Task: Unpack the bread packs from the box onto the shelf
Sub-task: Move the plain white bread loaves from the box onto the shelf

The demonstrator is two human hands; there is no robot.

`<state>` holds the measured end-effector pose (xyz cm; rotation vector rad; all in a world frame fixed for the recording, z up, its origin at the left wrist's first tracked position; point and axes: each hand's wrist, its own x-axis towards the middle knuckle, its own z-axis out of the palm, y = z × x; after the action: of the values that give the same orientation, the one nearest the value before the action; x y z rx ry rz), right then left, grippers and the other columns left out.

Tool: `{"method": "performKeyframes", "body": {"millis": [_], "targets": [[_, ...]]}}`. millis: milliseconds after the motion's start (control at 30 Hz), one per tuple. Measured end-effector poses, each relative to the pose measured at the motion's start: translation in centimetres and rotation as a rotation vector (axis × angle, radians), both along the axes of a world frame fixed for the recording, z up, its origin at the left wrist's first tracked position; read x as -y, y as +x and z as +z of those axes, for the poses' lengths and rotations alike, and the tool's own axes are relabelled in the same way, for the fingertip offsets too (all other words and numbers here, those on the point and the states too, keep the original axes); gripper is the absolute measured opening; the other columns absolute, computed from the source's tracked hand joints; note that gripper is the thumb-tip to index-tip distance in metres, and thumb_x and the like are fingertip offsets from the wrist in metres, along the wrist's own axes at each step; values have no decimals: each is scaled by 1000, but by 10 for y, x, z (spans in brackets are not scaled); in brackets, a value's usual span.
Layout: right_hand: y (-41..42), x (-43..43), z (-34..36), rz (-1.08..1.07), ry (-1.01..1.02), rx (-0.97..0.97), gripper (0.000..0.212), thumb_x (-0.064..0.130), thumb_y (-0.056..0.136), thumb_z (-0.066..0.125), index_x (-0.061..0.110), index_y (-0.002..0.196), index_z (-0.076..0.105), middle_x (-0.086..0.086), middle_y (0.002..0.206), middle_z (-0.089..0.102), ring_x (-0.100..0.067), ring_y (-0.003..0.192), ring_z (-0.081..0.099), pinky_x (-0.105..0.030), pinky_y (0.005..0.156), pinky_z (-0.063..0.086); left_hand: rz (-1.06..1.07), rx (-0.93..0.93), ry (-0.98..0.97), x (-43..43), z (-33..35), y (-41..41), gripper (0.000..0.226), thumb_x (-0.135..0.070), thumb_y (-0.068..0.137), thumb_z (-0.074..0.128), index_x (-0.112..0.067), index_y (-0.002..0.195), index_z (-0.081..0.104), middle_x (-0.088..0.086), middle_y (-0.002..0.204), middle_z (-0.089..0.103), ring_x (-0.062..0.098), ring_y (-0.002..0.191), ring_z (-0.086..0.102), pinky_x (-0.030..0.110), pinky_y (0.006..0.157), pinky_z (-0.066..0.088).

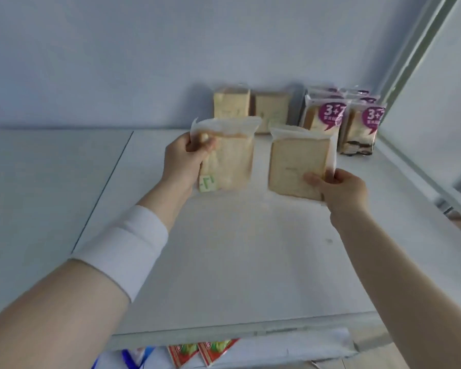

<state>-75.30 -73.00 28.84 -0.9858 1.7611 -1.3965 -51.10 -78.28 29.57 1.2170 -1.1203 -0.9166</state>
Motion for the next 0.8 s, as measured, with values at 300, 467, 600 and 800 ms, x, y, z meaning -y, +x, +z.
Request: {"method": "performKeyframes", "body": {"millis": [300,467,600,800], "targets": [[13,185,-29,-46,-83,-93,25,23,73,76,13,75,54,2,67,51,-17,70,47,-28,66,40,3,-58,-22,164,-30,-15,12,-20,77,70,-23,75,58,-1,75,58,18,75,54,35,69,46],[17,230,-44,-173,-176,-99,41,20,73,77,19,104,50,12,85,58,-8,81,54,-23,78,47,115,-36,-109,210,-48,-26,19,-24,75,71,-25,70,53,-7,67,50,7,64,46,18,60,40],[23,237,-55,-233,-187,-192,43,25,75,75,11,112,58,2,101,64,-12,95,58,-24,90,45,182,75,-156,217,-56,-32,22,-30,73,73,-24,79,52,-4,83,53,4,72,47,15,66,40],[30,213,-44,-123,-90,-422,71,18,84,66,9,143,28,-6,145,38,-20,134,35,-24,109,24,303,259,-176,201,-40,-28,67,-27,75,74,-5,129,40,6,117,45,19,104,49,28,95,43]]}}
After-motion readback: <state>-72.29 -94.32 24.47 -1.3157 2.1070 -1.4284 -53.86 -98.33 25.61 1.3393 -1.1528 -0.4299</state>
